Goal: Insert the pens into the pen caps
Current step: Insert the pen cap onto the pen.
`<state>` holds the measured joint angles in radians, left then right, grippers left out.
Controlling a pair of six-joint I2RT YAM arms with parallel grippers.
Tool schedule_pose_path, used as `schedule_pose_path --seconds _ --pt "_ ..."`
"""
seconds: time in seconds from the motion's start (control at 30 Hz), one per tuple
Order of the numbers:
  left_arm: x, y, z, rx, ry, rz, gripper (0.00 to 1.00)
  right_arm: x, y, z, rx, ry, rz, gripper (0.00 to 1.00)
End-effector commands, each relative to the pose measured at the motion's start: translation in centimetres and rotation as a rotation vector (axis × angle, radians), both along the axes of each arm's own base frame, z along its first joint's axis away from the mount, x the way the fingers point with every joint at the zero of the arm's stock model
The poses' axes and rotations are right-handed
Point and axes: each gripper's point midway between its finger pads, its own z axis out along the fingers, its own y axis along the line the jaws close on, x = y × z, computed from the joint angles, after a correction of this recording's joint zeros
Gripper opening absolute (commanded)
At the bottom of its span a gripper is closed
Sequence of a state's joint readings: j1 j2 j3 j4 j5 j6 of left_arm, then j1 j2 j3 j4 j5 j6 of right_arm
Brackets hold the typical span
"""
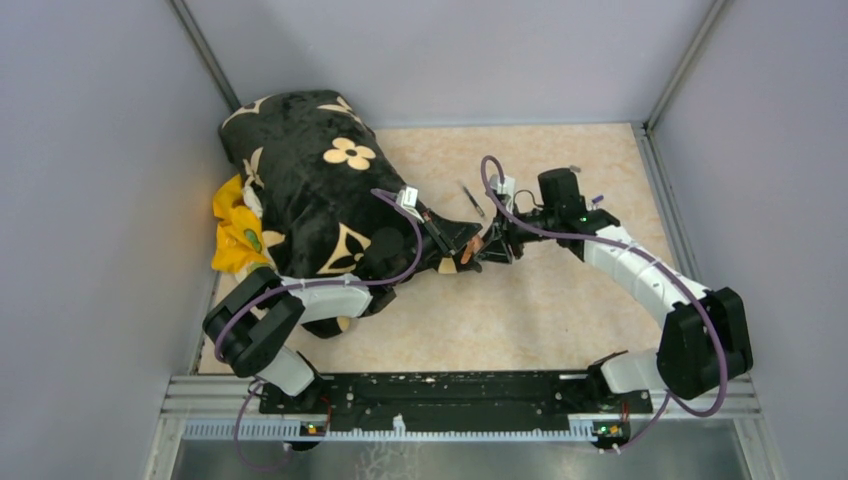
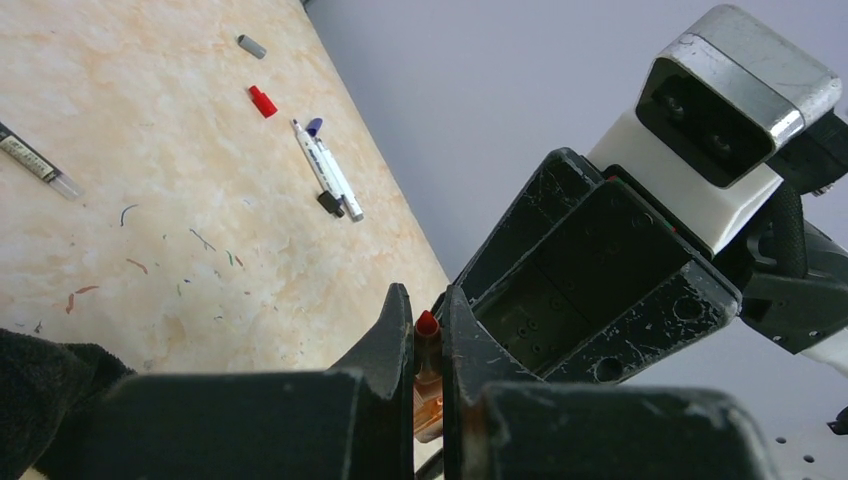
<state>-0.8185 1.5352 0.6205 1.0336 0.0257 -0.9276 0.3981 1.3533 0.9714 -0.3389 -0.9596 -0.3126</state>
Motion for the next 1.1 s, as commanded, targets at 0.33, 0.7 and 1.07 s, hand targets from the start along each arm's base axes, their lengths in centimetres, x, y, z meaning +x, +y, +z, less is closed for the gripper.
schedule_pose_path --seconds 0.33,0.7,1.07 --pt "0.0 -0.4 0.7 -0.024 0.018 -0.007 0.00 2.1 0.7 1.0 -0.030 -0.094 -0.061 0.00" --pt "0.2 1.4 2.7 -0.005 -0.031 0.069 0.55 0.9 0.5 1.5 0.009 -0.072 0.007 0.00" --pt "-2.3 4.1 5.2 0.047 -0.177 0.064 0.74 1.8 -1.8 2.6 0.065 -0.056 -0.028 0.00"
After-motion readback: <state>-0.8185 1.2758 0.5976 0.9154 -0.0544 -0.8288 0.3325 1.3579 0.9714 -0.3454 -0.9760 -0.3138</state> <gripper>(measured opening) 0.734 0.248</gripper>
